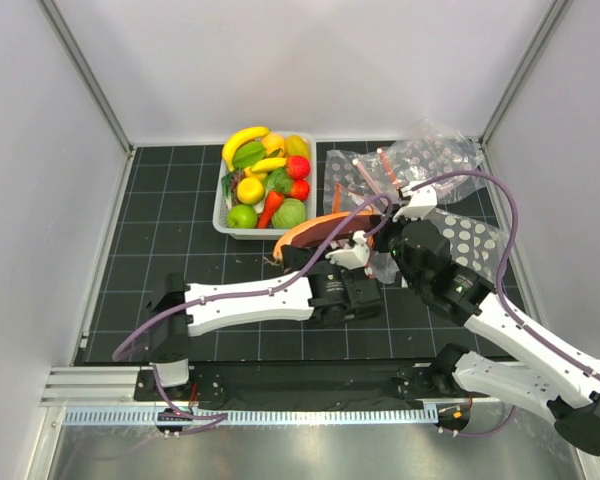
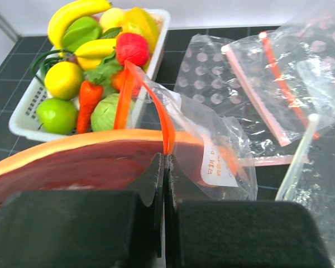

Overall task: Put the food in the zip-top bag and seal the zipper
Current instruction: Place the fake food in the zipper food storage bag.

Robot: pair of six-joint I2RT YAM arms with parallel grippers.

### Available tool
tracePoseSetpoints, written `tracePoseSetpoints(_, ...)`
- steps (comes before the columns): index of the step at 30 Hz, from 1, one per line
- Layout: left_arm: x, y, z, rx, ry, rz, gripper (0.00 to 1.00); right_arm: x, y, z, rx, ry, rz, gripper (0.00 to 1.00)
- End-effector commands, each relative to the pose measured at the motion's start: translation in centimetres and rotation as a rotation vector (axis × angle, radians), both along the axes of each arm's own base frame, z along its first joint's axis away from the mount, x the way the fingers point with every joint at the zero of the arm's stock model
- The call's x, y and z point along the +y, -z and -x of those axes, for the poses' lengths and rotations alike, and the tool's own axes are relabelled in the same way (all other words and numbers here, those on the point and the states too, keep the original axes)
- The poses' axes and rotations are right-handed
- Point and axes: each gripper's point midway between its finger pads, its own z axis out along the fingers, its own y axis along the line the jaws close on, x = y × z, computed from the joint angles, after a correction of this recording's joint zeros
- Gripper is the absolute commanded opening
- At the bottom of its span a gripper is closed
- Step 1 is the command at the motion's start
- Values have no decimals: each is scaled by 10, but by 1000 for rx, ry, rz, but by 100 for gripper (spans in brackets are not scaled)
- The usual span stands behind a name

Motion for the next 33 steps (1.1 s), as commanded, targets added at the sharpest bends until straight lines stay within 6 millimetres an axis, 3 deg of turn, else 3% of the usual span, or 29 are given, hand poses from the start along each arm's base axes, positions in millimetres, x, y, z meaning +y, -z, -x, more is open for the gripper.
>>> tracePoseSetpoints(1,21,-40,-2,-40,21,-312,0,19,-12,1,-31,-95,-43,1)
tracePoseSetpoints(5,13,-49,-7,-58,23,-319,0,33,-7,2,-7,-153,-53,1)
tracePoseSetpoints(13,19,-65,-23,-124,0,-445,3,56,6,2,47,-233,-77,1)
tracePoseSetpoints(16,22,-63,-27,-91,9,-473,13,57,7,2,51,-230,-86,1)
tracePoseSetpoints(17,22,-59,-28,-96,8,-433,22,58,9,2,56,-234,-87,1)
tracePoseSetpoints(20,21,-54,-29,-50,46,-485,28,57,6,3,44,-233,-112,1)
tracePoseSetpoints(25,11,-59,-32,-16,115,-337,38,57,4,5,36,-232,-152,1)
tracePoseSetpoints(27,4,-54,-33,3,153,-304,34,58,4,6,40,-236,-177,1)
tracePoseSetpoints(31,-13,-47,-37,34,206,-243,10,66,7,9,64,-280,-230,1)
tracePoseSetpoints(33,-17,-43,-38,44,212,-246,8,67,9,9,77,-290,-249,1)
